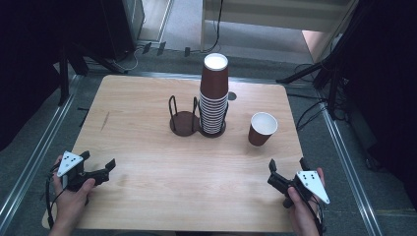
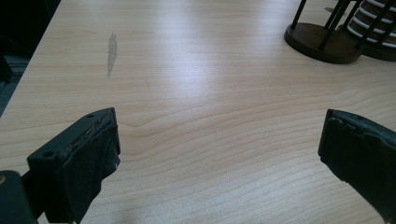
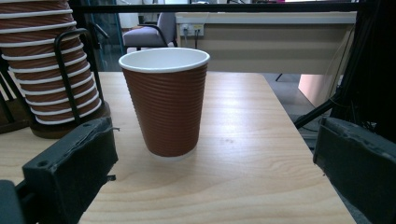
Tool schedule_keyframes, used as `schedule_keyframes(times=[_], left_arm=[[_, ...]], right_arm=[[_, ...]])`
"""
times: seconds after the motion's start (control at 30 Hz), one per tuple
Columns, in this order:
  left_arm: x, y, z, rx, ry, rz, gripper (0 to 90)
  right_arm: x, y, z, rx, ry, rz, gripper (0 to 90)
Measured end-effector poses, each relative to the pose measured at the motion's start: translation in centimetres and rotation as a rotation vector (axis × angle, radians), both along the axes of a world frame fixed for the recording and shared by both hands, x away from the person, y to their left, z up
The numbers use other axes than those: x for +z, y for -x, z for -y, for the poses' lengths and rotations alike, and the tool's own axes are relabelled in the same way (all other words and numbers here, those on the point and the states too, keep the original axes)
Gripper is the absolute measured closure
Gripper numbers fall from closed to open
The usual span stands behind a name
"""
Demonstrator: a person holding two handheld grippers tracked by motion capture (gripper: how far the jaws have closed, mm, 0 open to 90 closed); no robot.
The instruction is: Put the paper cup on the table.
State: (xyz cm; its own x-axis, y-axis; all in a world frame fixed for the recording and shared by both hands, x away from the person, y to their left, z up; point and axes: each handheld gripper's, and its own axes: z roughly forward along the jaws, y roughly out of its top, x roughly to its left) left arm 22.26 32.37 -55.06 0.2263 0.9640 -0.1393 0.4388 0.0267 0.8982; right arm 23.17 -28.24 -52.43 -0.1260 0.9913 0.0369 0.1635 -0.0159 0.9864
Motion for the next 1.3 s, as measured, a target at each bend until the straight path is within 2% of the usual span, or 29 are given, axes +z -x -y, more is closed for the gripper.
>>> schedule_keyframes(times=[0.6, 0.83, 0.97, 1.03, 1.13, 1.3], left_arm=[[0.0, 0.0, 0.0, 0.005, 0.003, 0.002, 0.0], [0.0, 0.1, -0.1, 0.003, 0.01, 0.001, 0.0], [0.0, 0.0, -0.1, 0.001, 0.011, -0.001, 0.0], [0.0, 0.0, -0.1, 0.001, 0.011, -0.001, 0.0], [0.0, -0.2, -0.2, -0.003, 0.015, -0.001, 0.0], [0.0, -0.2, -0.2, -0.006, 0.007, -0.008, 0.0]], right_arm=[[-0.7, 2.4, 2.6, -0.033, 0.007, -0.014, 0.0], [-1.3, 3.4, 3.2, -0.044, 0.028, -0.02, 0.0], [-1.5, 3.8, 3.3, -0.04, 0.016, -0.029, 0.0], [-1.6, 3.8, 3.1, -0.037, 0.021, -0.032, 0.0], [-2.0, 3.8, 2.3, -0.024, 0.07, -0.033, 0.0], [-2.3, 3.7, 2.0, -0.018, 0.066, -0.043, 0.0]])
